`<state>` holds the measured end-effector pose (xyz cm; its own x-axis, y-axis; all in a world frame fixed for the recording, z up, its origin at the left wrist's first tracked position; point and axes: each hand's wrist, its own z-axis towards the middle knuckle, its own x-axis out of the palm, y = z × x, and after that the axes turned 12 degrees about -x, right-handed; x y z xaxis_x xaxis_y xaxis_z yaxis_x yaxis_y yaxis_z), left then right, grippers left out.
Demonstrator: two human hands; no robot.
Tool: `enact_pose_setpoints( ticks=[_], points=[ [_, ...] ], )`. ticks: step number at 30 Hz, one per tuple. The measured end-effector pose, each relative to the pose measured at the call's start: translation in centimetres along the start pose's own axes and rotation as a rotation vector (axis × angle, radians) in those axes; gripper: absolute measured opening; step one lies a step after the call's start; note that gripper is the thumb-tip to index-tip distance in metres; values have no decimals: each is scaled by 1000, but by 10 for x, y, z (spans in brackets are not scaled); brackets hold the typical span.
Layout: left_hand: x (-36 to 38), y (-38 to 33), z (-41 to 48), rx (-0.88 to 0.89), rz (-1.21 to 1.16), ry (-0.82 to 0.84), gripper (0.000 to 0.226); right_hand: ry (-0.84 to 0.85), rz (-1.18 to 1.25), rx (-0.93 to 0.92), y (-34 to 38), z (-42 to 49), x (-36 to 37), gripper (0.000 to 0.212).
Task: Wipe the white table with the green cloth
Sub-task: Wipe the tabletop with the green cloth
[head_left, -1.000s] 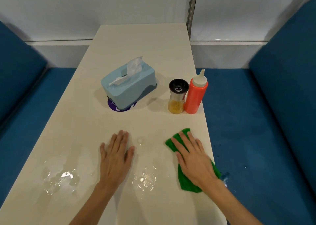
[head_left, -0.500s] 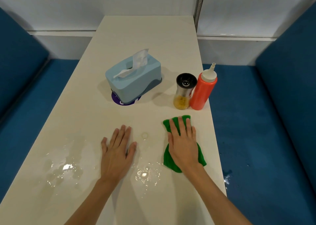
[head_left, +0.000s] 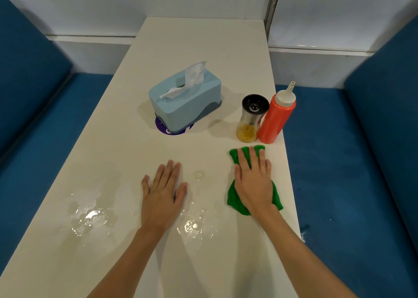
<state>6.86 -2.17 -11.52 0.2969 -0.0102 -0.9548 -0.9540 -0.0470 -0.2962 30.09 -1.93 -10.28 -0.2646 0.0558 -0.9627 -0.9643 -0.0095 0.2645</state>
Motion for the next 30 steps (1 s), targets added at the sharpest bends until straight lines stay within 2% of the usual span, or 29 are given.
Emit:
enact_pose_setpoints(
  ticks=[4,8,12,17,22,27,30],
  points=[
    [0,2,0,8,4,2,59,44,63,-186,14,-16,4,55],
    [0,4,1,8,-19,14,60,122,71,-418,-15,-57,-7,50],
    [-9,12,2,24,-73,32,63,88,38,-267,-42,-52,-15,53],
    [-14,37,-3,-50,0,7,63,44,35,-76,3,-8,-1,57],
    [-12,38,-4,-52,28,-3,62,39,71,-179,47,3,12,54],
    [-12,40,-4,-53,0,-7,61,116,155,-465,14,-35,0,50],
    [-11,40,-4,-55,-2,-18,61,78,161,-393,-19,-42,-7,50]
  ],
)
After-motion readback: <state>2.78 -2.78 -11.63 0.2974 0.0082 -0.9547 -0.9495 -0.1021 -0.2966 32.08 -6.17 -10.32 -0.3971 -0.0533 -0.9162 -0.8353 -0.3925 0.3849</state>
